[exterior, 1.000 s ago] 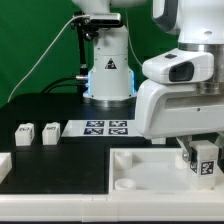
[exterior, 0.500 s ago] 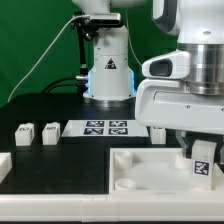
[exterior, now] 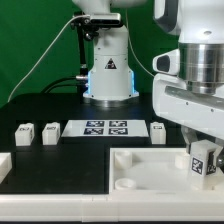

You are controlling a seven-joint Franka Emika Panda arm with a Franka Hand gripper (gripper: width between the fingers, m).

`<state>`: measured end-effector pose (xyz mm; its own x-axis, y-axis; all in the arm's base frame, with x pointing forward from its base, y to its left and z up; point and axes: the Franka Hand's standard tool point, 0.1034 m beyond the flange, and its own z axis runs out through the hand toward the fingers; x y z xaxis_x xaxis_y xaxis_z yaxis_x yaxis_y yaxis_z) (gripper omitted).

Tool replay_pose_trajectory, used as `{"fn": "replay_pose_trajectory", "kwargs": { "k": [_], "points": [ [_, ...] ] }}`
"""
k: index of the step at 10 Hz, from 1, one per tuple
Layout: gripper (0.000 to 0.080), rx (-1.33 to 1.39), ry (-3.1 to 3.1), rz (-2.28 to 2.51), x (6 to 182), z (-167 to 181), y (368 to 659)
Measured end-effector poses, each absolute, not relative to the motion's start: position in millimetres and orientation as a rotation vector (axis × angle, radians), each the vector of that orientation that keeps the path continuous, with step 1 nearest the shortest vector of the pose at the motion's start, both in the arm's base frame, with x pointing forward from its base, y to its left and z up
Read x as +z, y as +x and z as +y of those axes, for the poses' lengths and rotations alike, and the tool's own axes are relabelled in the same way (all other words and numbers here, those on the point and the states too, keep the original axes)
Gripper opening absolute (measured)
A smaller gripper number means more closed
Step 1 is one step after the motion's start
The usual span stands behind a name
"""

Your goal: Assemble one leg

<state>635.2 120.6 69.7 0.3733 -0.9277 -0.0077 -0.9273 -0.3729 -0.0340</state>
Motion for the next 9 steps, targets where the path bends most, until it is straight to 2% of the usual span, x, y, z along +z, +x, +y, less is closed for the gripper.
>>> {"fn": "replay_pose_trajectory", "kwargs": {
  "k": [4,5,6,9],
  "points": [
    [0.0291,-0.012,-2.569,1.744,69.6,120.3,635.2],
    [0.0503,-0.011,-2.568,1.745,69.5,120.7,635.0],
    [0.0607,-0.017,-2.668,1.604,69.8,120.3,635.0],
    [0.0647,-0.027,-2.958,0.996,70.4,120.6,635.4]
  ]
}}
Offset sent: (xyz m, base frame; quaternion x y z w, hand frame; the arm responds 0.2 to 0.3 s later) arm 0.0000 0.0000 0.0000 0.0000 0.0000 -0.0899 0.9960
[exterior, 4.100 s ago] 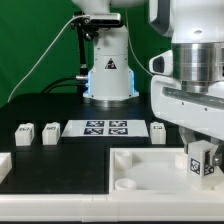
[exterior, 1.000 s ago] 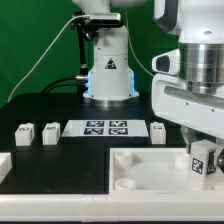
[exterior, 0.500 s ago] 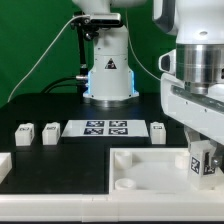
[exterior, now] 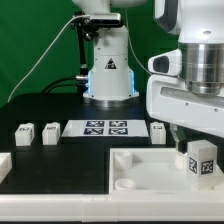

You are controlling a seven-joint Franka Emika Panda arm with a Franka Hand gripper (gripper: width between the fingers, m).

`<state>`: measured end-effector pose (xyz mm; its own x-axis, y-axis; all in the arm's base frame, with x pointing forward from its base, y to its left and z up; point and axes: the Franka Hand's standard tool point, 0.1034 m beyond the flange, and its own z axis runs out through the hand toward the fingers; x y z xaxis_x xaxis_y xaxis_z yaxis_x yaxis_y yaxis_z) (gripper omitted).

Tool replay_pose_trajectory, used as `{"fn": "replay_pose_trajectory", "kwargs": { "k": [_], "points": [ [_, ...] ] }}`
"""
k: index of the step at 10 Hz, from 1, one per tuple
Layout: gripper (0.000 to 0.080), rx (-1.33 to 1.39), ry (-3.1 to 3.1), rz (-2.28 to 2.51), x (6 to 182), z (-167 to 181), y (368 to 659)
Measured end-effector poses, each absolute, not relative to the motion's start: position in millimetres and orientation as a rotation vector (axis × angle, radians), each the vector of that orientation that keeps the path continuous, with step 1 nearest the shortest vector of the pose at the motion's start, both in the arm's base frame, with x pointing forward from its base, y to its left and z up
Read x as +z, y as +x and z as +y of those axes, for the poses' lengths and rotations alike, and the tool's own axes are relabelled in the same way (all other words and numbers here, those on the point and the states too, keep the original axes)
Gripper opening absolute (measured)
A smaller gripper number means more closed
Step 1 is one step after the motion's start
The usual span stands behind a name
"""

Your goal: Assemble one leg

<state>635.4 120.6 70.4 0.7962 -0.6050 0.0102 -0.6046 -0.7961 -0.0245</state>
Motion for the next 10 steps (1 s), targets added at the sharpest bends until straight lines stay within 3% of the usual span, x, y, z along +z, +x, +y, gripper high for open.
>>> {"fn": "replay_pose_trajectory", "kwargs": {
  "k": [5,8,9,10],
  "points": [
    [0.0648,-0.012,-3.141,-0.031,69.6,117.5,633.7],
    [0.0648,-0.013,-3.140,-0.088,69.4,117.0,633.7],
    [0.0554,-0.013,-3.141,-0.088,69.4,117.0,633.7],
    [0.0370,-0.013,-3.141,-0.088,69.4,117.0,633.7]
  ]
}}
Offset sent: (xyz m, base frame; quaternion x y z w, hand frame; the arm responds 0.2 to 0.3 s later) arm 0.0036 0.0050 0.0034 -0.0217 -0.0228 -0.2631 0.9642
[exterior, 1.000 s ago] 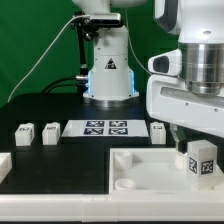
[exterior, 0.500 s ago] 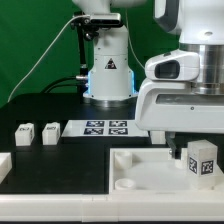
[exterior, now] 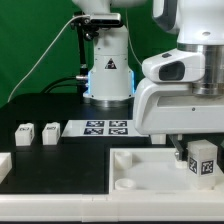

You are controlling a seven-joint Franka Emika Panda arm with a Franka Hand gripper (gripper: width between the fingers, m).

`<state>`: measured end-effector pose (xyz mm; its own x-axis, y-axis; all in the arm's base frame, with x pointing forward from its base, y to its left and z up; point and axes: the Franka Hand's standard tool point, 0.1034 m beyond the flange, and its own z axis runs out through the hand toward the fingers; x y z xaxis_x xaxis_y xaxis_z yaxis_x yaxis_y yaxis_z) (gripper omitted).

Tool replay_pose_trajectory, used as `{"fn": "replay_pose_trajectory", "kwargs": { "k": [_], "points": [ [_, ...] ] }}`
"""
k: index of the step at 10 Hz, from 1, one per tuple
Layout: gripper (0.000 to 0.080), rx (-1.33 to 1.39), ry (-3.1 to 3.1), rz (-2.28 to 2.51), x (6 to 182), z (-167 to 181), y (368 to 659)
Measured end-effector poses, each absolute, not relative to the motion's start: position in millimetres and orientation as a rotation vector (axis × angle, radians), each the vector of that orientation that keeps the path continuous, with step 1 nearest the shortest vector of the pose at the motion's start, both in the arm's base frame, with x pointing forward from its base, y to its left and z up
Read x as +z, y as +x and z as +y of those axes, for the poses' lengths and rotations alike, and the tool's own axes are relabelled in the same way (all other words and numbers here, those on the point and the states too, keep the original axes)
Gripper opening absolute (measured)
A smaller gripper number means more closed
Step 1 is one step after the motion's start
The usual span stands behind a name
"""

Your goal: Assemble one leg

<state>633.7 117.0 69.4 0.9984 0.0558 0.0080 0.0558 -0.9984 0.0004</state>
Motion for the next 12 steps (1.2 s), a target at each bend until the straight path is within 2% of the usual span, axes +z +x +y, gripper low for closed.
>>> {"fn": "replay_pose_trajectory", "kwargs": {
  "k": [1,2,5,8,12],
  "points": [
    [0.0370,0.013,3.140,0.088,69.4,117.0,633.7],
    [0.0291,0.013,3.142,0.068,69.5,117.2,633.8],
    [0.0291,0.013,3.143,0.011,69.5,117.2,633.8],
    [0.0291,0.011,3.061,-0.673,69.8,113.7,633.3],
    [0.0307,0.036,2.858,-1.148,70.5,89.0,632.4]
  ]
}}
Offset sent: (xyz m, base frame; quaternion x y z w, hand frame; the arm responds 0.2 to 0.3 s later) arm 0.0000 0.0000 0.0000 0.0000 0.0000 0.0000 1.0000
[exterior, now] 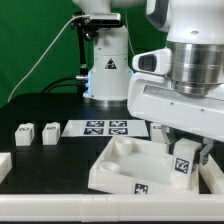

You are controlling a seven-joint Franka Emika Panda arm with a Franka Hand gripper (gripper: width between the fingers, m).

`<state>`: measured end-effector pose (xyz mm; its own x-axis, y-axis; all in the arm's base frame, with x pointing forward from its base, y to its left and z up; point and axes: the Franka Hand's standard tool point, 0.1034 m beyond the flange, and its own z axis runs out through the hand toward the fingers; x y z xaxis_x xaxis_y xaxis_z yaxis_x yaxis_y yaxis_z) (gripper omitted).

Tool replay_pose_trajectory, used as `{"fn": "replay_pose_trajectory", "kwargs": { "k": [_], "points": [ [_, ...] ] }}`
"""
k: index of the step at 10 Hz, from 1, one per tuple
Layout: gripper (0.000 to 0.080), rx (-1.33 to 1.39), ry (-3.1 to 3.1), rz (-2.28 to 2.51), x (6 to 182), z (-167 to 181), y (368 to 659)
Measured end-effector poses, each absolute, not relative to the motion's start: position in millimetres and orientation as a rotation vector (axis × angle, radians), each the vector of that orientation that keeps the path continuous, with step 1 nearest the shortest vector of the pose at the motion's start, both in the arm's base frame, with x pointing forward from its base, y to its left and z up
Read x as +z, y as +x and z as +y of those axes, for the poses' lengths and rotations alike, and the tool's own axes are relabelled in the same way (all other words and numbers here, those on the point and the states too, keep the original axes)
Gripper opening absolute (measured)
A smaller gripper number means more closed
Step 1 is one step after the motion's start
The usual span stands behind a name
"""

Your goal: Assemble one leg

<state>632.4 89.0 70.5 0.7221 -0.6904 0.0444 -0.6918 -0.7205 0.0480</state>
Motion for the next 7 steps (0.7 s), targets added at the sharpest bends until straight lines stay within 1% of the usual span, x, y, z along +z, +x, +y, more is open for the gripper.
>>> {"fn": "replay_pose_trajectory", "kwargs": {
  "k": [1,2,3,4,5,6,7],
  "points": [
    [0.0307,0.045,2.855,-1.133,70.8,87.3,632.3],
    [0.0368,0.044,2.857,-1.129,70.6,87.1,632.3],
    [0.0368,0.043,2.858,-1.128,70.5,87.6,632.2],
    [0.0567,0.043,2.858,-1.128,70.5,87.7,632.2],
    [0.0624,0.043,2.858,-1.128,70.5,87.8,632.2],
    [0.0624,0.043,2.858,-1.128,70.5,87.8,632.2],
    [0.0644,0.043,2.858,-1.128,70.5,87.8,632.2]
  ]
}}
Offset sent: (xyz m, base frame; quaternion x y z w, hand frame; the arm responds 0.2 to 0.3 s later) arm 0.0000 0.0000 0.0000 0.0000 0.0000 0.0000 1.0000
